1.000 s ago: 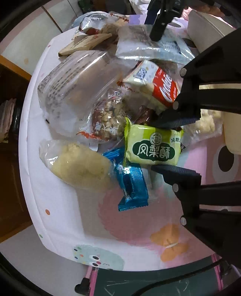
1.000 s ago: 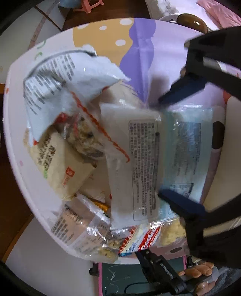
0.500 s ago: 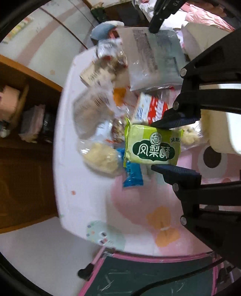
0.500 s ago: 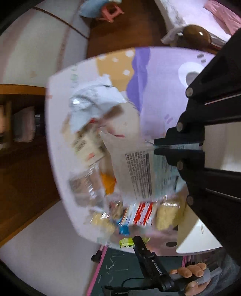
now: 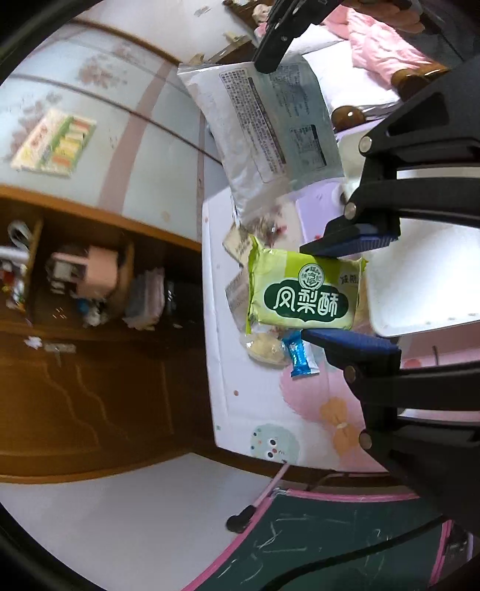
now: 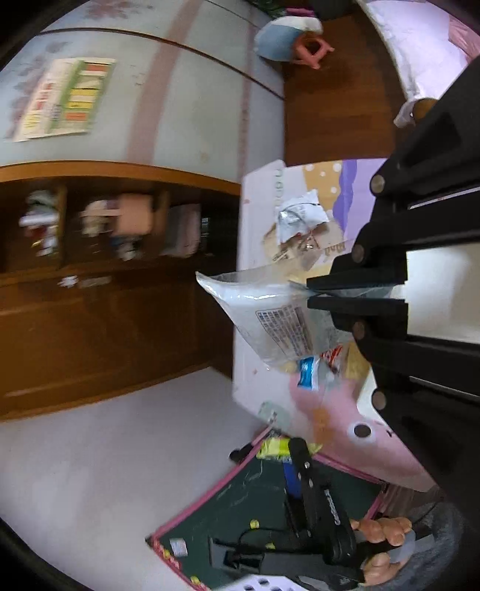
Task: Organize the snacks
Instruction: 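Drop the green cake and clear bag into the white tray with both grippers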
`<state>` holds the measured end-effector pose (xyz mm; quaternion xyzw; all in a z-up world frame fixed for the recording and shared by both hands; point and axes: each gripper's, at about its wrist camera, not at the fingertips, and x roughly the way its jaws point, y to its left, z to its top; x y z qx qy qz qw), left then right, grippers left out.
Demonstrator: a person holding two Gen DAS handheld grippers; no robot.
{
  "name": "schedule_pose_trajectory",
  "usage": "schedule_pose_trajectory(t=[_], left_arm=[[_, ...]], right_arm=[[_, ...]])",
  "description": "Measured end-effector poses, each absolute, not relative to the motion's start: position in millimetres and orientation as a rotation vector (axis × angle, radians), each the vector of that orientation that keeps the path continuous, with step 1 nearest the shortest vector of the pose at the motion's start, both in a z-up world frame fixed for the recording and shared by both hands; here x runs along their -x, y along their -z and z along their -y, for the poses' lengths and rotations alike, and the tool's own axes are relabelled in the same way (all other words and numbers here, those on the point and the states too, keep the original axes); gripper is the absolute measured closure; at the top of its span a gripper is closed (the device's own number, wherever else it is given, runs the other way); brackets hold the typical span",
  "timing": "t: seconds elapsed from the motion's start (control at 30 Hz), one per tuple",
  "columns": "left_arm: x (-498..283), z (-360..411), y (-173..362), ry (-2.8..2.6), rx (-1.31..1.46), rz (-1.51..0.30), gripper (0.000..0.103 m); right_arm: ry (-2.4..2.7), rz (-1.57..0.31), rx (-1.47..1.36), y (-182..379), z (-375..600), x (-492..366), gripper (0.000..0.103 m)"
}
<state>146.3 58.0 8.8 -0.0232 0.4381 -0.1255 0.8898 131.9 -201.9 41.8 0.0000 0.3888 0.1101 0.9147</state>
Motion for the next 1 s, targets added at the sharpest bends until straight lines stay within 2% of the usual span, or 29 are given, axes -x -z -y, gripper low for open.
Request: schedule_pose_trajectory(t=[0.17, 0.47, 0.5, 0.53, 0.57, 0.6, 0.63, 0.7, 0.77, 1.0], left_arm=[[-88.3, -49.2, -20.5, 0.328, 0.037, -0.885, 0.068], [-26.8, -26.9, 42.5, 0.364, -0.003, -0.945, 0.066], [-22.3, -23.4, 50.2, 0.351, -0.022, -0.946, 0.062], [-18.7, -20.7, 57.1, 0.342, -0.039, -0.952, 0.045], [-17.0, -20.4, 64.0, 0.336, -0.043, -0.961, 0.034], [-12.3, -21.4, 70.0, 0.329, -0.03, -0.964, 0.015], [-8.7, -22.7, 72.5, 0.329, -0.014, -0.961, 0.011], [-4.5, -25.5, 78.4, 0.353, 0.022, -0.97, 0.011], [-0.7, -25.2, 81.8, 0.357, 0.025, -0.984, 0.011], [-2.8, -33.0, 80.7, 0.324, 0.053, -0.956, 0.011]], right_arm=[[-0.271, -0.774, 0.038, -49.6, 188.2, -67.0, 0.1], [-0.306, -0.926, -0.017, 17.9, 176.1, -19.7, 0.101], [-0.292, -0.929, -0.005, 24.7, 173.9, -18.3, 0.101], [-0.27, -0.932, 0.014, 28.7, 172.1, -17.3, 0.101], [-0.229, -0.932, 0.037, 32.8, 170.1, -17.1, 0.1], [-0.2, -0.929, 0.044, 34.7, 169.1, -13.5, 0.096], [-0.176, -0.929, 0.043, 36.6, 169.2, -12.7, 0.092], [-0.155, -0.932, 0.003, 40.1, 173.0, -10.8, 0.068], [-0.164, -0.928, -0.038, 42.0, 175.2, -7.5, 0.058], [-0.151, -0.938, -0.027, 48.4, 165.9, -0.4, 0.058]])
